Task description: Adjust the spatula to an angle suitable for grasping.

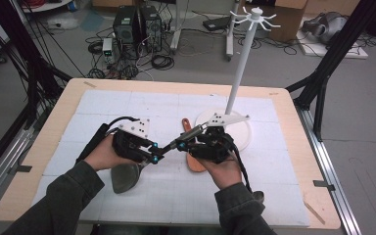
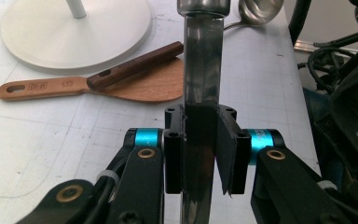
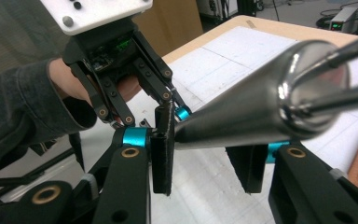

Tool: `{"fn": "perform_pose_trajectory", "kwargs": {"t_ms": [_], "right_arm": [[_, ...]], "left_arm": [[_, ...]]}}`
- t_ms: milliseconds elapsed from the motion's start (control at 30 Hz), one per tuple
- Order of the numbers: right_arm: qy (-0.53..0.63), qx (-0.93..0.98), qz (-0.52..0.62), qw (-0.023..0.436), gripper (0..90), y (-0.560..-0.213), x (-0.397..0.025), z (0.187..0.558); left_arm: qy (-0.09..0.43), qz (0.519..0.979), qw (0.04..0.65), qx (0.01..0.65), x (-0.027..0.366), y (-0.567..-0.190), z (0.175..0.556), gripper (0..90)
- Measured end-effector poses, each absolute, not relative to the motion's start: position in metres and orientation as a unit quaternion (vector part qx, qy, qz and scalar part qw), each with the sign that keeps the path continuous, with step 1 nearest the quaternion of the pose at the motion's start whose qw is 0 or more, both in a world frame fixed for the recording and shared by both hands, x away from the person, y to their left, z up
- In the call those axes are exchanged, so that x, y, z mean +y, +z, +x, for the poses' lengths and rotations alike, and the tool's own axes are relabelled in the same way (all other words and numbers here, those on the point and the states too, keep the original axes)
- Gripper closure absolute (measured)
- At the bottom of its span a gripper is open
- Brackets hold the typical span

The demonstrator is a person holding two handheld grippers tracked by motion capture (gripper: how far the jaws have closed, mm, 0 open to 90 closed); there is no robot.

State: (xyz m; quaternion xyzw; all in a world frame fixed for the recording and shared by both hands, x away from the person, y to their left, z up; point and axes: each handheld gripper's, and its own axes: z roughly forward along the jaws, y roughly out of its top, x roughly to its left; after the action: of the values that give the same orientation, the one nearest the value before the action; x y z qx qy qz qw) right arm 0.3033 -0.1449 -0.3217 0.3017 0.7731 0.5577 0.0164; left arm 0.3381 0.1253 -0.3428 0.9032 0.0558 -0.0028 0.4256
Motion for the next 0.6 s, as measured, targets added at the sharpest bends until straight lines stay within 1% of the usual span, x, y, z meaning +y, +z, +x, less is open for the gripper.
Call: {"fn": "perform_pose_trajectory", "kwargs": {"t_ms": [33, 67, 100, 133, 167, 200, 267, 400, 467, 600], "right_arm": [[0.559, 0.772, 0.303, 0.014, 64.6, -0.322, -0.145, 0.303], [0.561, 0.771, 0.302, 0.013, 64.7, -0.321, -0.145, 0.303], [0.562, 0.771, 0.300, 0.012, 65.2, -0.321, -0.145, 0.303], [0.565, 0.771, 0.295, 0.010, 65.6, -0.321, -0.145, 0.304], [0.567, 0.770, 0.293, 0.009, 65.9, -0.321, -0.145, 0.304], [0.570, 0.768, 0.291, 0.006, 66.3, -0.321, -0.145, 0.304], [0.576, 0.765, 0.289, 0.001, 67.0, -0.320, -0.144, 0.304], [0.579, 0.763, 0.287, 0.000, 67.4, -0.318, -0.143, 0.306], [0.584, 0.760, 0.286, -0.001, 67.6, -0.314, -0.141, 0.307], [0.591, 0.756, 0.280, 0.014, 66.8, -0.306, -0.136, 0.309]], "left_arm": [[-0.014, 0.898, 0.436, 0.062, 0.129, -0.345, 0.339, 72.7], [-0.014, 0.898, 0.436, 0.062, 0.129, -0.345, 0.339, 69.5], [-0.024, 0.894, 0.442, 0.068, 0.131, -0.348, 0.339, 66.9], [-0.032, 0.895, 0.440, 0.073, 0.134, -0.351, 0.340, 66.0], [-0.032, 0.895, 0.439, 0.079, 0.137, -0.354, 0.340, 66.6], [-0.047, 0.891, 0.444, 0.086, 0.142, -0.358, 0.341, 67.3], [-0.049, 0.890, 0.445, 0.086, 0.144, -0.358, 0.341, 71.7], [-0.049, 0.885, 0.456, 0.085, 0.146, -0.356, 0.342, 72.8], [-0.043, 0.882, 0.462, 0.084, 0.147, -0.354, 0.342, 72.9], [-0.021, 0.881, 0.466, 0.083, 0.146, -0.348, 0.337, 74.1]]}}
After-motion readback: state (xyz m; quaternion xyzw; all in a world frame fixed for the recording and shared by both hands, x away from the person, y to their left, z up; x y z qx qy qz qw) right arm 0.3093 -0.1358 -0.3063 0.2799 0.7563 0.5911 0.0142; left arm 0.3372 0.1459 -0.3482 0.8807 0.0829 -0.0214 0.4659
